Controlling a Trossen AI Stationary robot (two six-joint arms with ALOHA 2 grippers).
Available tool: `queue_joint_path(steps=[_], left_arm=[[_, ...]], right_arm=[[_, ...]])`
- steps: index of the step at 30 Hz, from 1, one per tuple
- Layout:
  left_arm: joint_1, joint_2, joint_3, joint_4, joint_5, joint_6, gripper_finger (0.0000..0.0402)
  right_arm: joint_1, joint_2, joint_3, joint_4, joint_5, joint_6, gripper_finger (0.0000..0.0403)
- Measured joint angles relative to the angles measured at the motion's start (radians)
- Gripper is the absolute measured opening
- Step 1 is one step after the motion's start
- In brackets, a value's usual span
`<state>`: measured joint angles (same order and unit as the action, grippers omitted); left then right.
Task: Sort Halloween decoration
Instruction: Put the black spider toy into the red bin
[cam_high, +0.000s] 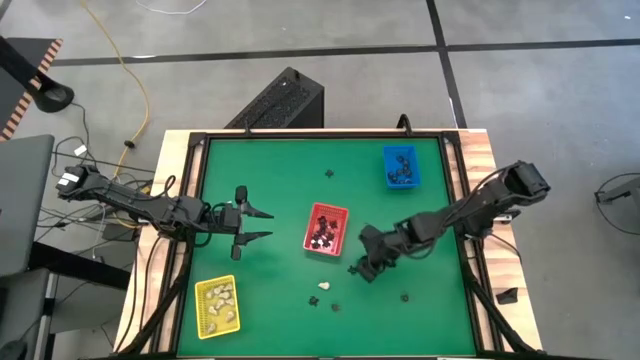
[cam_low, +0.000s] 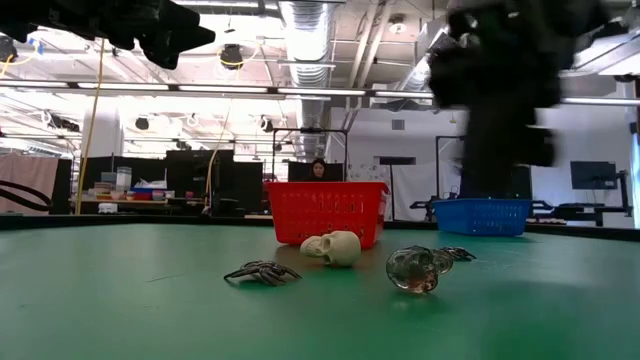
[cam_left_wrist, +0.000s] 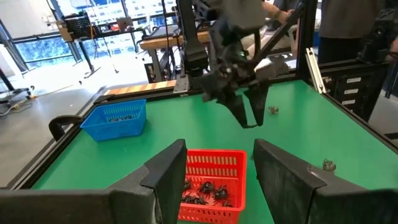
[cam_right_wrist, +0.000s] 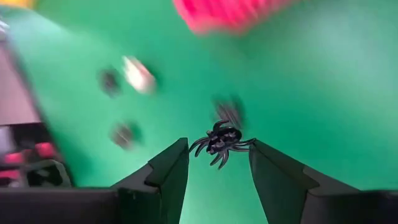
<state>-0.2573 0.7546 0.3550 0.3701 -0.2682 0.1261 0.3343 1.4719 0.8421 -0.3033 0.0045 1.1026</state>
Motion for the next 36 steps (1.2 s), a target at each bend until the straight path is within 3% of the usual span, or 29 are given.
queue_joint_path(steps=[5,9,17,28,32,36], left_arm=[[0.0,0.0,0.0,0.001,0.0,0.0,0.0178],[0.0,0.0,0.0,0.001,0.0,0.001,0.0178],[0.0,0.0,0.0,-0.002,-0.007,0.01,0.0178],[0.002,0.0,0.0,-0.022,-0.032,0.027,0.0178],[0.002,0.0,0.0,-0.024,-0.032,0.033,0.0178],[0.002,0.0,0.0,-0.024,-0.032,0.036,0.0178]], right_arm=[[-0.099,0.006,0.0,0.22,0.001,-0.208,0.0198],[-0.163,0.006,0.002,0.299,0.001,-0.321,0.0198],[-0.271,0.051,0.002,0.371,-0.012,-0.489,0.02],[-0.353,0.053,0.047,0.364,-0.077,-0.638,0.0245],[-0.463,0.06,0.068,0.36,-0.036,-0.651,0.0244],[-0.58,0.147,0.131,0.335,-0.021,-0.724,0.0244]])
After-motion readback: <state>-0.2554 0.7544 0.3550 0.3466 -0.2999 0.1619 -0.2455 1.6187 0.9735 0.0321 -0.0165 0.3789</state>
